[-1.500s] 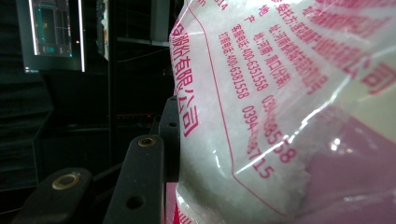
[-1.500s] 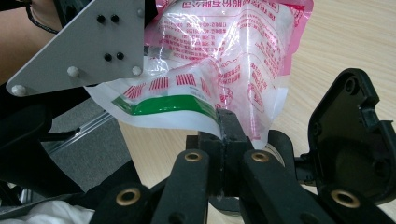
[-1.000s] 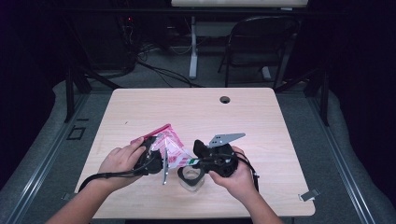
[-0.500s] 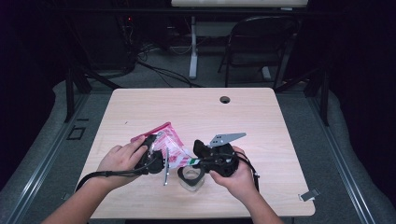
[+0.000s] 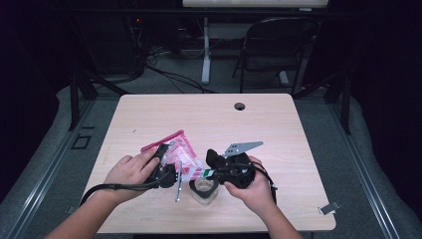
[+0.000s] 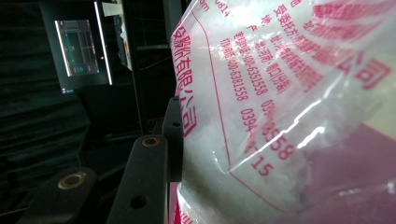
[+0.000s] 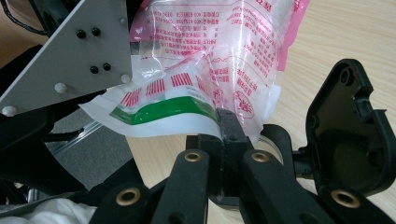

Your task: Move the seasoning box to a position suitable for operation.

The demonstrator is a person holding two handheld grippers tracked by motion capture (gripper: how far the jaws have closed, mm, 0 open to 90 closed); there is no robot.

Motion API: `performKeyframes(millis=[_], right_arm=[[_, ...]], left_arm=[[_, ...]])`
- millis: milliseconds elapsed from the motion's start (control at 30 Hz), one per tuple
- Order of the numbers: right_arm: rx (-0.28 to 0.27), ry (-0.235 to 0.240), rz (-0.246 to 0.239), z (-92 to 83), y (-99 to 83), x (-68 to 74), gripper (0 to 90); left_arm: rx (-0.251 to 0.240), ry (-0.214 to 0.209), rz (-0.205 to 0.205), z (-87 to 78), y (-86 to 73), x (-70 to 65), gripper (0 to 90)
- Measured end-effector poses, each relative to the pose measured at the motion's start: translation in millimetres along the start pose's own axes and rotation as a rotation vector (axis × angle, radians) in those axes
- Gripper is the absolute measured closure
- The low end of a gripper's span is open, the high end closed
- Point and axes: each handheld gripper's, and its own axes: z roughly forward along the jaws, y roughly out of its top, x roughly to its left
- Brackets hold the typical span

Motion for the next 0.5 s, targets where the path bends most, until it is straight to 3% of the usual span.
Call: performKeyframes(millis=[500], right_arm=[[0.002,-0.004,0.012,-2.9,-1.6,2.3,90.0]], left_arm=[[-0.002,0.050,0.046,-7.8,4.1,-4.6,68.9]])
